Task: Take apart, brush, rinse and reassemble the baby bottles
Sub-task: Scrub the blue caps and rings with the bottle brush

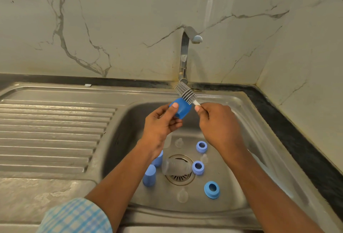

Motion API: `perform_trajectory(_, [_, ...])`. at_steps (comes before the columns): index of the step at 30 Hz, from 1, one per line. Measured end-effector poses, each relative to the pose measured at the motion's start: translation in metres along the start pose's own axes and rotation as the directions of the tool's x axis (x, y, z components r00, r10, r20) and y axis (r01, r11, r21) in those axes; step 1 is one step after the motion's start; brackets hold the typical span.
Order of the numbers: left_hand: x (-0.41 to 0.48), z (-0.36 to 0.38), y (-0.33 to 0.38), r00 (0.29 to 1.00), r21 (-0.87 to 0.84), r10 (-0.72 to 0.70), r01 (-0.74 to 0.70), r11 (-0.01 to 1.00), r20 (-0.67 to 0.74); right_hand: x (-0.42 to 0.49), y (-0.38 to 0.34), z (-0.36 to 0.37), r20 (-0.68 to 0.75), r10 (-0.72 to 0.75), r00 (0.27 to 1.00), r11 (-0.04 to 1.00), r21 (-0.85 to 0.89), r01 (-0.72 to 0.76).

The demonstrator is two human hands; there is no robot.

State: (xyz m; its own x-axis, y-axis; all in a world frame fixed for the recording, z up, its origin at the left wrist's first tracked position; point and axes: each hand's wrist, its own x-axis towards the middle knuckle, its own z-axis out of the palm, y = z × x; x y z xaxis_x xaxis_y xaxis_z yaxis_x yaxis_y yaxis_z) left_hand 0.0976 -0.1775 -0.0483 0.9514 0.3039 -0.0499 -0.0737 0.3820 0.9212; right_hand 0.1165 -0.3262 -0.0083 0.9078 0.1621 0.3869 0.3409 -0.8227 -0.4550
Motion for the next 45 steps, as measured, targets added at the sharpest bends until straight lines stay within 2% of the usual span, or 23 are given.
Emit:
perform_trajectory(4, [0.001, -0.001, 0.004, 0.997, -0.028, -0.043, 0.042, 0.999, -0.064, 0.004, 0.013, -0.004, 0.025, -0.010, 1.000, 1.000, 0.019, 0.009])
perform_trajectory(6, [0.001, -0.005, 0.004, 0.994, -0.051, -0.070, 0.066, 0.997, -0.083, 0.000, 0.010, -0.005, 0.092, -0.080, 0.993, 0.995, 0.073, 0.073])
perform_trajectory(9, [0.002, -0.008, 0.005, 0.988, -0.107, -0.142, 0.134, 0.985, -0.066, -0.006, -0.004, -0.002, 0.210, -0.172, 0.962, 0.985, 0.043, 0.166])
perform_trajectory(11, [0.002, -0.008, 0.006, 0.981, -0.120, -0.187, 0.179, 0.976, -0.053, -0.002, -0.003, 0.000, 0.171, -0.150, 0.974, 0.988, 0.005, 0.151])
perform_trajectory(15, [0.000, -0.006, 0.010, 0.969, -0.160, -0.248, 0.243, 0.957, -0.012, 0.006, 0.017, -0.002, 0.062, -0.032, 0.998, 0.999, -0.015, 0.033])
perform_trajectory(19, [0.000, -0.008, 0.011, 0.960, -0.264, -0.280, 0.270, 0.926, 0.001, 0.003, 0.015, -0.001, 0.092, -0.088, 0.992, 0.995, 0.050, 0.084])
perform_trajectory(22, [0.003, -0.011, 0.013, 0.967, -0.281, -0.253, 0.236, 0.930, -0.028, 0.003, 0.012, -0.001, 0.111, -0.089, 0.990, 0.995, 0.051, 0.084])
perform_trajectory(28, [0.001, -0.009, 0.010, 0.989, -0.189, -0.147, 0.138, 0.972, -0.034, 0.005, 0.017, 0.001, 0.116, -0.029, 0.993, 0.999, 0.046, 0.024])
perform_trajectory(32, [-0.002, -0.008, 0.013, 0.996, -0.154, -0.075, 0.083, 0.985, 0.056, 0.008, 0.023, 0.001, 0.102, 0.024, 0.994, 0.999, 0.046, -0.029])
perform_trajectory(34, [-0.002, -0.008, 0.011, 0.996, -0.116, -0.076, 0.082, 0.990, 0.053, 0.008, 0.025, 0.001, 0.106, 0.032, 0.994, 0.999, 0.026, -0.035])
perform_trajectory(39, [0.001, -0.007, 0.010, 0.994, -0.051, -0.077, 0.073, 0.996, -0.076, 0.005, 0.019, 0.000, 0.071, 0.000, 0.998, 1.000, 0.013, -0.001])
perform_trajectory(42, [0.002, -0.009, 0.008, 0.992, -0.051, -0.075, 0.070, 0.996, -0.105, 0.001, 0.009, 0.001, 0.153, -0.056, 0.987, 0.998, 0.045, 0.049])
perform_trajectory(45, [0.003, -0.013, 0.009, 0.985, -0.130, -0.107, 0.090, 0.987, -0.132, -0.006, -0.003, 0.007, 0.251, -0.143, 0.957, 0.990, 0.030, 0.140])
